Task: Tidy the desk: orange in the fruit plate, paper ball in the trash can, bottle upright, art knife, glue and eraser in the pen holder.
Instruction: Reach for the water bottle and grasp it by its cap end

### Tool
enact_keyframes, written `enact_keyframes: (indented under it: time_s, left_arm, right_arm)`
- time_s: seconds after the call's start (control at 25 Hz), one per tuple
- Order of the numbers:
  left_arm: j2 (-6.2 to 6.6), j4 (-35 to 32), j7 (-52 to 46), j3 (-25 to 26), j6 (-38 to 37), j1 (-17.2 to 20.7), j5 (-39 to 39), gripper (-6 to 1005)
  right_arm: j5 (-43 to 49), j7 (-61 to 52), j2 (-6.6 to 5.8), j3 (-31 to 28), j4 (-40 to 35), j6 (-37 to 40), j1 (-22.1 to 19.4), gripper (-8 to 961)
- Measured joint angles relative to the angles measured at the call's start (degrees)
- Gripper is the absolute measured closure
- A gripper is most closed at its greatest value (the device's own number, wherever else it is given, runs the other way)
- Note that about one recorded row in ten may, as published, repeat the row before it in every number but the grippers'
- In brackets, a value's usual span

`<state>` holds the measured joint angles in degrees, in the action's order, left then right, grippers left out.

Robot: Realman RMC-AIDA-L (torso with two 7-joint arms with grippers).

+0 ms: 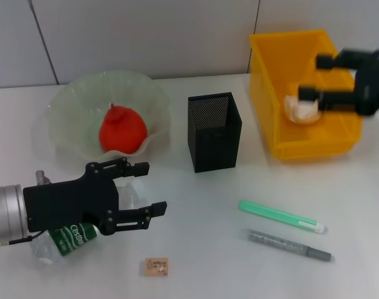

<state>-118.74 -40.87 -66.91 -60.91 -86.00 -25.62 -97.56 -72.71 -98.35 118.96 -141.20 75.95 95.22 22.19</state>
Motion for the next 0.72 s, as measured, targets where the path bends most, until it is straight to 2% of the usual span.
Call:
enact_keyframes:
  time_s: [0.16, 0.36, 0.72]
  left_arm:
    - [0.00, 0.0, -1.4, 0.0, -0.1, -0.1, 0.4, 194]
    - [0.12, -0.1, -2.7, 0.3, -0.4, 1.0, 2.9, 194]
    - [-0.01, -0.3, -3.1, 0.5, 0.7, 1.4, 3.2, 194]
  right_arm:
    - [2.6, 2.6, -0.05, 0.5, -1.7, 8.3, -0.3, 188]
    - [4.0, 5.5, 0.27, 0.7, -4.2, 12.0, -2.3, 188]
    - [4.1, 8.1, 0.21, -0.1, -11.4, 10.3, -4.3, 188]
